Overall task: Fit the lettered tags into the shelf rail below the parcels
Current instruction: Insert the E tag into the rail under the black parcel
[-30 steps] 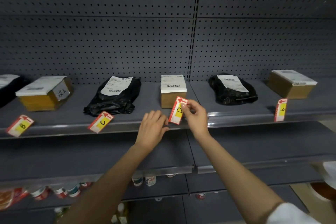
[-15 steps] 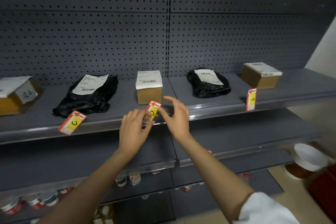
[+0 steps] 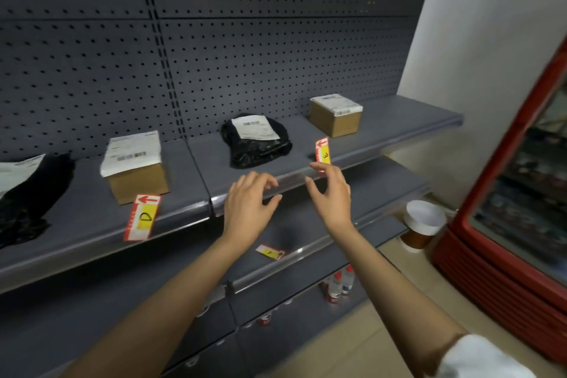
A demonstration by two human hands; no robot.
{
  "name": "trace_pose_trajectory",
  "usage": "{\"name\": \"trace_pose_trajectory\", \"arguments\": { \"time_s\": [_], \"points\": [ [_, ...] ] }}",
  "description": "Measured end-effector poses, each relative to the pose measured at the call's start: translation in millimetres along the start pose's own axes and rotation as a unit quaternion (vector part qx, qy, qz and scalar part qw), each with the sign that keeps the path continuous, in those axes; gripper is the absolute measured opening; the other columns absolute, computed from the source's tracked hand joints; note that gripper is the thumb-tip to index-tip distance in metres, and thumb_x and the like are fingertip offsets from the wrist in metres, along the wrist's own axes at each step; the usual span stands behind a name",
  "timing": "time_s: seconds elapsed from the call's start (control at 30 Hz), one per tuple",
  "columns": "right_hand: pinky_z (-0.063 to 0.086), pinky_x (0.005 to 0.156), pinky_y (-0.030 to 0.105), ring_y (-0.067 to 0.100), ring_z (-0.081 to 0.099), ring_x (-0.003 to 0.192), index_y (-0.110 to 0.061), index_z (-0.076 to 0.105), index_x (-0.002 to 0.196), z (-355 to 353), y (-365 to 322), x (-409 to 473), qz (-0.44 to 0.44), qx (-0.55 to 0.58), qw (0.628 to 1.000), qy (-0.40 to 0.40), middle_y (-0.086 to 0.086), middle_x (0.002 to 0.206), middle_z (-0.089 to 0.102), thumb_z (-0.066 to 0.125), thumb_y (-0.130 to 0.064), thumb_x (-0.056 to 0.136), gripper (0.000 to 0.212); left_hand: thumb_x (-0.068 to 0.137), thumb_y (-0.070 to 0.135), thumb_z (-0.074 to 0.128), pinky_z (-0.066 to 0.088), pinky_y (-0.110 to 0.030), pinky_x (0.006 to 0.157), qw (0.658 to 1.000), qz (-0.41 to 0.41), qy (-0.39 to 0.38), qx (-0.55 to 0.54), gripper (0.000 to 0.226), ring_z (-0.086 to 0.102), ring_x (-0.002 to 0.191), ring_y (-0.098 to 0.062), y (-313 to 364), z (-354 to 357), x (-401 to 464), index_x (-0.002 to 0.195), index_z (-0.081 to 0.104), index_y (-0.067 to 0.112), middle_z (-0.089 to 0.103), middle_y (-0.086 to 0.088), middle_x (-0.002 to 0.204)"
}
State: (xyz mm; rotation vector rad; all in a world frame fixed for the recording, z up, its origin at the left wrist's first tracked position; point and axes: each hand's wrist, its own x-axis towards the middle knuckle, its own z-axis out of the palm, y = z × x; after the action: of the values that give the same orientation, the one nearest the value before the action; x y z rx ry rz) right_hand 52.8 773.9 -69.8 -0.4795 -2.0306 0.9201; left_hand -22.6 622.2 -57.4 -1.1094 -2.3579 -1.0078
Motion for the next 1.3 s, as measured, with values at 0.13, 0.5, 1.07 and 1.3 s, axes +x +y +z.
{"name": "trace_pose_trajectory", "arguments": {
  "time_s": [0.13,0.5,1.07,1.3],
  "points": [
    [0.047,0.094,0.042,0.018,0.057,0.107,-0.019,0.055,0.118,-26.9,33.1,28.5,0.026,-0.021,0.999,-0.012,0.003,0.118,0.056,0.062,-0.023,0.087,0.032,0.075,0.020,0.072,0.046,-0.038,0.078,0.999,-0.027,0.003,-0.036,0.019,0.056,0.089,-0.020,16.4,26.0,20.6,0.090,0.059,0.022,0.061,0.001,0.091],
    [0.049,0.083,0.034,0.014,0.058,0.091,-0.025,0.051,0.124,-33.8,65.6,137.9,0.022,0.011,0.979,-0.203,-0.005,0.107,0.057,0.068,-0.021,0.083,0.045,0.074,0.022,0.072,0.037,-0.030,0.076,0.993,-0.093,0.050,0.049,0.022,0.052,0.083,-0.017,21.5,54.6,55.3,0.090,0.059,0.026,0.058,0.007,0.083],
    [0.052,0.075,0.021,-0.003,0.061,0.065,-0.017,0.069,0.088,44.8,19.7,92.5,-0.067,0.128,0.943,-0.300,-0.004,0.080,0.067,0.065,-0.008,0.083,0.011,0.075,0.019,0.072,0.038,-0.035,0.075,0.951,-0.213,0.142,0.176,0.017,0.056,0.083,-0.024,17.7,9.8,-17.2,0.089,0.060,0.019,0.062,-0.002,0.084],
    [0.046,0.061,0.015,0.000,0.049,0.064,-0.030,0.055,0.096,31.2,38.7,68.8,-0.075,0.204,0.959,-0.180,-0.005,0.084,0.051,0.062,-0.020,0.086,0.016,0.076,0.018,0.071,0.043,-0.038,0.076,0.956,-0.218,0.113,0.161,0.016,0.057,0.083,-0.022,18.5,4.2,-32.6,0.088,0.061,0.018,0.063,-0.002,0.084]
  ]
}}
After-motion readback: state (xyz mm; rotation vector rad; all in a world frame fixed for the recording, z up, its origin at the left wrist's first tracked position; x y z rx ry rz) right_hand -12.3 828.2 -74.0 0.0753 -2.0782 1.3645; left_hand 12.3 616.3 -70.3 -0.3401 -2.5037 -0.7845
